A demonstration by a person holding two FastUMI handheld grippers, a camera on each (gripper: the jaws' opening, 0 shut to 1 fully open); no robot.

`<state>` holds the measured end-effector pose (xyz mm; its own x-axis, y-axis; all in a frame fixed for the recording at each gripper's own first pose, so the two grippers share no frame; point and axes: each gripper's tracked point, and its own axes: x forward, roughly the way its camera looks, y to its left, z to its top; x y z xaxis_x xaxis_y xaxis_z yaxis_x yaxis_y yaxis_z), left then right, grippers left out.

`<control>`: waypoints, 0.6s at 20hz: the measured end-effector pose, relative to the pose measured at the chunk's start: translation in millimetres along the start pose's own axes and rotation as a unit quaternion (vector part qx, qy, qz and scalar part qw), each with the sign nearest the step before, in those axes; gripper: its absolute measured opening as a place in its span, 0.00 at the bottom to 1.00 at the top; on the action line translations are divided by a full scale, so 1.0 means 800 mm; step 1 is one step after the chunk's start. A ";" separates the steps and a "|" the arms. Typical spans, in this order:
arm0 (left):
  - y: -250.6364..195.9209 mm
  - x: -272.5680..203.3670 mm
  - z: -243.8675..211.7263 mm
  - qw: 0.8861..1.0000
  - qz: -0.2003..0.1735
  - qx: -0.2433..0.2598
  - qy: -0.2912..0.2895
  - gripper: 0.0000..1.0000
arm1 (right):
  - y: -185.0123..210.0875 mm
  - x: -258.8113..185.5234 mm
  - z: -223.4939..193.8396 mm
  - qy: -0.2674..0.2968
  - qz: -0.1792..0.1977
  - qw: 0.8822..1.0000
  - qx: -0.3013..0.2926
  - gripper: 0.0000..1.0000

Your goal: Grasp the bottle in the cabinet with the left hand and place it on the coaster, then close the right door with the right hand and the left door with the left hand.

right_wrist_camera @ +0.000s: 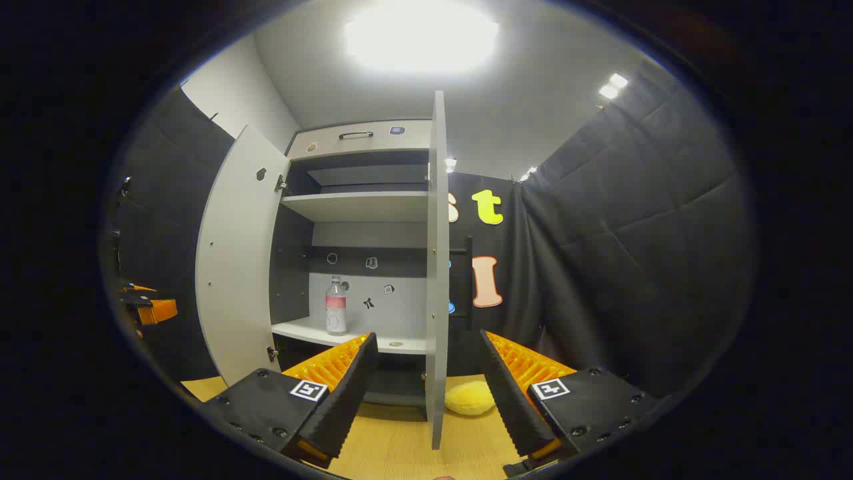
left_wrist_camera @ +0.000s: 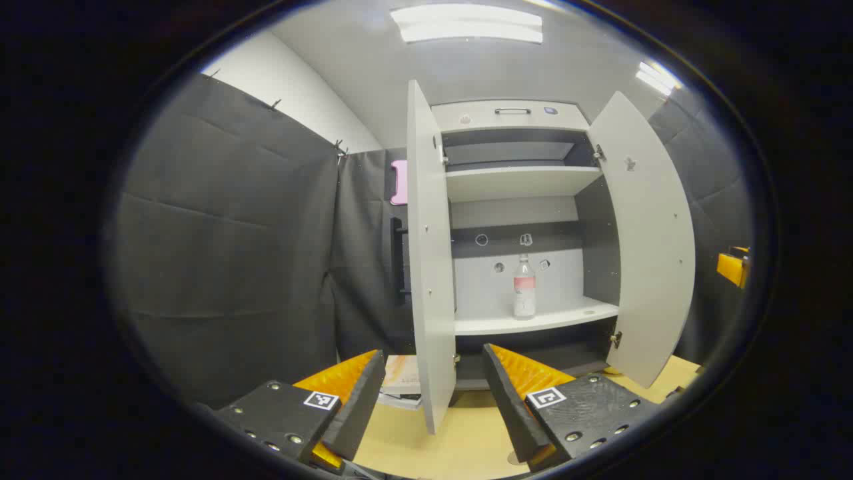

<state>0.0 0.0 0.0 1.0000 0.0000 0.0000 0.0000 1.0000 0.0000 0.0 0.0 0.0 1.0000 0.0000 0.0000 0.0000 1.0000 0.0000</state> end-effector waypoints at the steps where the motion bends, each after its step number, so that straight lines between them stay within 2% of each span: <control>1: 0.000 0.000 0.003 1.000 0.000 0.000 -0.001 0.80 | -0.001 0.001 0.001 -0.001 -0.001 1.000 0.000 0.92; 2: 0.000 0.000 0.003 1.000 0.001 0.001 -0.002 0.87 | -0.001 0.002 0.003 -0.002 -0.001 1.000 -0.001 0.95; 12: -0.007 0.003 0.005 1.000 0.001 0.005 -0.004 0.87 | -0.013 -0.001 -0.009 0.007 -0.006 1.000 0.002 0.95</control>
<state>2.1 -5.9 4.3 1.0000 0.0010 0.0077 -0.0011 0.9999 0.0103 -1.0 -10.8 -7.0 0.9998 -0.0117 -0.0141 0.0118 0.9999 0.0032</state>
